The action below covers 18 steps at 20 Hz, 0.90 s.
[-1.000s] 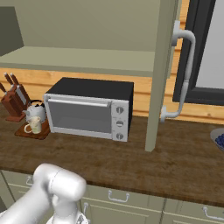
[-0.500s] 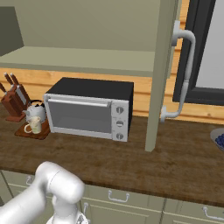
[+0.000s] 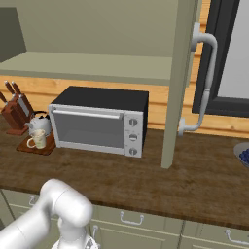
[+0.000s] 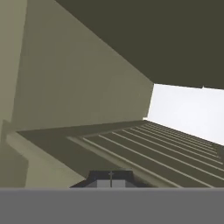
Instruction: Pick the kettle from the counter and place it on the tray. Then pick the mug from the cabinet and place it on the tray. Then close the cabinet doors.
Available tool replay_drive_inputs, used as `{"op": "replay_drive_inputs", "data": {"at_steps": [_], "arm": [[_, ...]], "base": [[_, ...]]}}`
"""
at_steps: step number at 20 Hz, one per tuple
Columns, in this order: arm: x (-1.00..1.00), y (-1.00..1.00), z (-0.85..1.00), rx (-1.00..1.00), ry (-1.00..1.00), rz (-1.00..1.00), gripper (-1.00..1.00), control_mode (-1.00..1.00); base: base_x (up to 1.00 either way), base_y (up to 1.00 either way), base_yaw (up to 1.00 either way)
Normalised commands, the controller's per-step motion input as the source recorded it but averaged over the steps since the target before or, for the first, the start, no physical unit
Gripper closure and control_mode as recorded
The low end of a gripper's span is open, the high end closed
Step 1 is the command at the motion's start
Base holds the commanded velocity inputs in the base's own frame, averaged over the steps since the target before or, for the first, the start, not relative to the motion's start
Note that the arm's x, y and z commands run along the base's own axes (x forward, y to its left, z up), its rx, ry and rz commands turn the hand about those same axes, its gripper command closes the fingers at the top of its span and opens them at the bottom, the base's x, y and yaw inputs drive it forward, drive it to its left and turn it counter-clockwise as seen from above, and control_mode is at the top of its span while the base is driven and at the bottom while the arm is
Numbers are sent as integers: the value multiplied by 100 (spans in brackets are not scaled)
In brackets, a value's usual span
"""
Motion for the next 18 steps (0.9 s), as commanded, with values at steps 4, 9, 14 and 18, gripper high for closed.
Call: {"op": "replay_drive_inputs", "data": {"at_steps": [4,9,14,18], "arm": [[0,0,23,0,-20,5,100,-100],[0,0,25,0,-26,5,100,-100],[0,0,26,2,-24,0,100,-100],[-14,-1,17,6,-23,0,100,-100]], "base": [[0,0,0],[0,0,0],[0,0,0],[0,0,0]]}}
